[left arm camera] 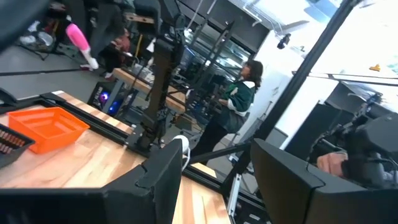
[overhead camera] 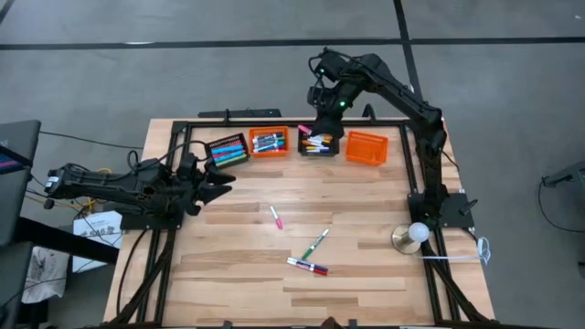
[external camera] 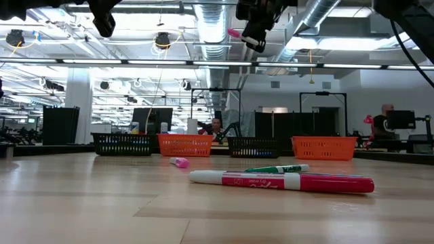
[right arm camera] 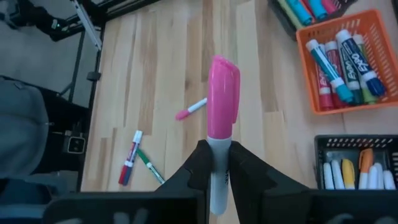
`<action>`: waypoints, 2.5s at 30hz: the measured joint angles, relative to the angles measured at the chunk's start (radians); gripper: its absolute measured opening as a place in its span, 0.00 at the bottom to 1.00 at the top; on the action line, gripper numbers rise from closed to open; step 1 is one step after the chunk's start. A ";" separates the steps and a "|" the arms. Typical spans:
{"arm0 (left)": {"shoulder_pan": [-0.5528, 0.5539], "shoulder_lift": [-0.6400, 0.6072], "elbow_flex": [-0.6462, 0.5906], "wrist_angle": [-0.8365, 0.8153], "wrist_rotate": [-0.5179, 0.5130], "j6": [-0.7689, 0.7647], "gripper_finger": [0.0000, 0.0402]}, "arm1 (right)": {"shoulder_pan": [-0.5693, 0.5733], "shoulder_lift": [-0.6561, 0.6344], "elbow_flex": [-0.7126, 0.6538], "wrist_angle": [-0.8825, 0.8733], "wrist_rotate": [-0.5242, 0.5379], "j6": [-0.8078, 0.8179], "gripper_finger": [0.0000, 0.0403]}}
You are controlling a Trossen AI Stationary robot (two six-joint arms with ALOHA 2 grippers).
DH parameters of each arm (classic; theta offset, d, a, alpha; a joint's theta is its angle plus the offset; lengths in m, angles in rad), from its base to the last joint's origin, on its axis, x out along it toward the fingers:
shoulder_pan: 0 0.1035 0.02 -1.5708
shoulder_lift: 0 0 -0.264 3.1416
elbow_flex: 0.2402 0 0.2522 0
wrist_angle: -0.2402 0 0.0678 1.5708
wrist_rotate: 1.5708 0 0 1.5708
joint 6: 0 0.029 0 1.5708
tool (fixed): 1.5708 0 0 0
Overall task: Pick & Place Markers
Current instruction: Put the right pink mini highlighter pen into the right black bin
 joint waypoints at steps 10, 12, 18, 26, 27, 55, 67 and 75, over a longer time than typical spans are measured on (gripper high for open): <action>0.000 0.000 0.000 0.001 -0.059 0.002 0.47 | 0.018 0.000 0.000 0.011 0.244 -0.012 0.07; 0.000 0.000 0.000 0.001 -0.066 0.003 0.47 | 0.034 0.003 0.000 0.028 0.423 -0.012 0.08; 0.000 0.000 0.000 -0.002 -0.080 0.047 0.47 | 0.070 0.005 -0.066 0.155 0.683 -0.066 0.06; 0.000 0.047 0.000 -0.002 -0.124 0.132 0.47 | 0.037 0.010 -0.272 0.270 0.714 -0.086 0.09; 0.000 0.062 0.000 -0.003 -0.128 0.145 0.47 | 0.032 0.008 -0.297 0.288 0.713 -0.091 0.08; 0.000 0.183 0.000 0.021 -0.136 0.203 0.47 | 0.017 0.007 -0.746 0.692 0.708 -0.114 0.10; 0.000 0.183 0.000 0.036 -0.136 0.175 0.47 | -0.002 0.117 -0.737 0.696 0.735 -0.076 0.13; 0.000 0.183 0.000 0.037 -0.136 0.172 0.47 | 0.000 0.109 -0.737 0.689 0.704 -0.065 0.13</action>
